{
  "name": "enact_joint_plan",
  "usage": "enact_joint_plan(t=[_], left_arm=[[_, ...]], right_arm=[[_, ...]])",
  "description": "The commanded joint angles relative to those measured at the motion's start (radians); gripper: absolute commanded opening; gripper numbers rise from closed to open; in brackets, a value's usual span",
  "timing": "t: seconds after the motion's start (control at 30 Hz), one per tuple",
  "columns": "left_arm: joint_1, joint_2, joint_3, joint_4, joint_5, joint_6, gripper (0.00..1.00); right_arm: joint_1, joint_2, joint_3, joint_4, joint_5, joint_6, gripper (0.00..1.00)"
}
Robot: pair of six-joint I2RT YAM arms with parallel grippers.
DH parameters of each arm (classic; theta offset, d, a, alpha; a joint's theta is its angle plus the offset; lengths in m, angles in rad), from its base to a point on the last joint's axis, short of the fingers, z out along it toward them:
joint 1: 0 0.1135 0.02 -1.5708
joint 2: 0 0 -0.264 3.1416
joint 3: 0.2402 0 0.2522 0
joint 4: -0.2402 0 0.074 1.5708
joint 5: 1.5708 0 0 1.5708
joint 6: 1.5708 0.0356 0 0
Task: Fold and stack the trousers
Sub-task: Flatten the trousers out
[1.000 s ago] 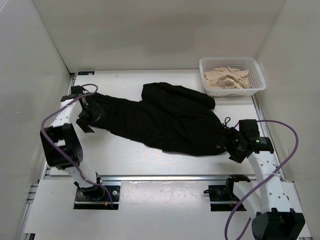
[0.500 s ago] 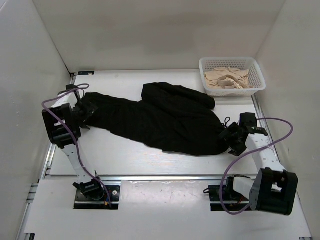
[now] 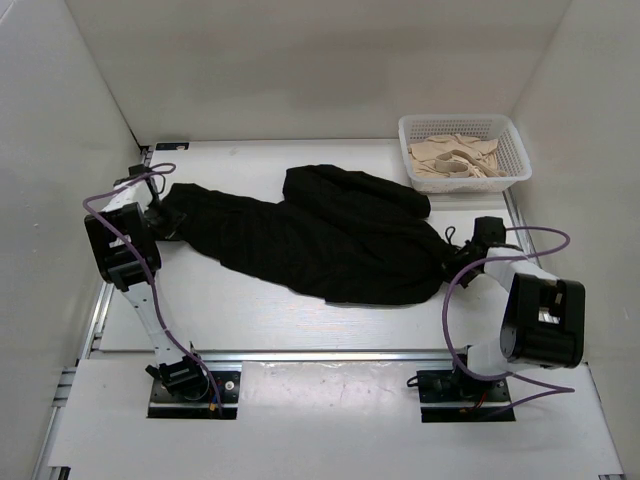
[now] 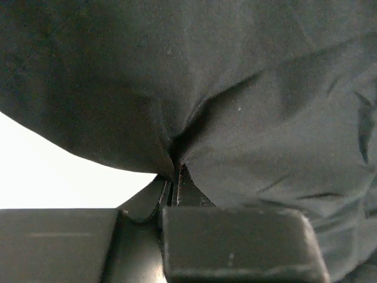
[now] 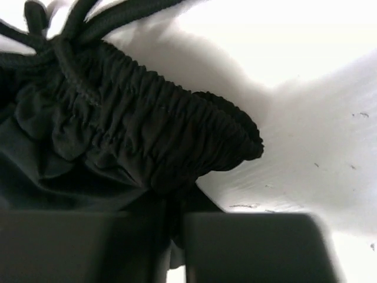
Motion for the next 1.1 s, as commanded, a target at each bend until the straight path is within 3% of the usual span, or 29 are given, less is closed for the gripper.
enact_joint_plan(t=[0.0,0.07,0.3,0.37,0.47,0.53,0.73,0.77,0.8,0.83,0.87,0.9,0.93,1.03,1.07], left_arm=[[0.020,-0.046,0.076,-0.021,0.025,0.012,0.10],[0.020,-0.089,0.131,-0.052,0.025,0.012,0.10],[0.089,-0.197,0.582,-0.221,0.060,0.002,0.10],[0.110,-0.232,0.665,-0.235,0.097,-0.007,0.10],[0.135,-0.284,0.647,-0.235,0.106,-0.007,0.10],[0.156,-0.319,0.588,-0.235,0.106,0.015,0.10],[0.198,-0.526,0.128,-0.167,0.085,0.051,0.10],[0.210,-0.562,-0.013,-0.144,0.048,0.061,0.10],[0.210,-0.638,-0.079,-0.133,0.034,0.061,0.17],[0.222,-0.667,-0.133,-0.133,0.021,0.061,0.26],[0.232,-0.691,-0.170,-0.124,0.011,0.061,0.33],[0.232,-0.718,-0.190,-0.124,0.011,0.061,0.50],[0.232,-0.718,-0.180,-0.139,0.011,0.071,0.74],[0.222,-0.731,-0.054,-0.178,0.025,0.071,0.86],[0.212,-0.731,-0.019,-0.188,0.025,0.071,0.86]], right_arm=[[-0.005,0.042,0.137,0.012,0.005,-0.011,0.00],[-0.005,0.055,0.260,-0.109,0.043,-0.023,0.00],[-0.040,0.074,0.973,-0.408,0.089,-0.067,0.00],[-0.040,0.074,1.049,-0.459,0.098,-0.068,0.00],[-0.040,0.026,1.060,-0.490,0.109,-0.068,0.00],[-0.040,-0.045,0.962,-0.499,0.149,-0.068,0.00],[-0.040,-0.353,0.582,-0.598,0.307,-0.008,0.01],[-0.040,-0.402,0.475,-0.623,0.336,0.033,0.16],[-0.040,-0.500,0.428,-0.641,0.356,0.049,0.34],[-0.040,-0.549,0.388,-0.655,0.370,0.063,0.55],[-0.040,-0.592,0.356,-0.655,0.370,0.063,0.69],[-0.040,-0.661,0.327,-0.655,0.380,0.063,0.83],[-0.040,-0.679,0.327,-0.655,0.381,0.063,0.86],[-0.040,-0.613,0.435,-0.637,0.376,-0.008,0.87],[-0.040,-0.582,0.469,-0.616,0.356,-0.038,0.87]])
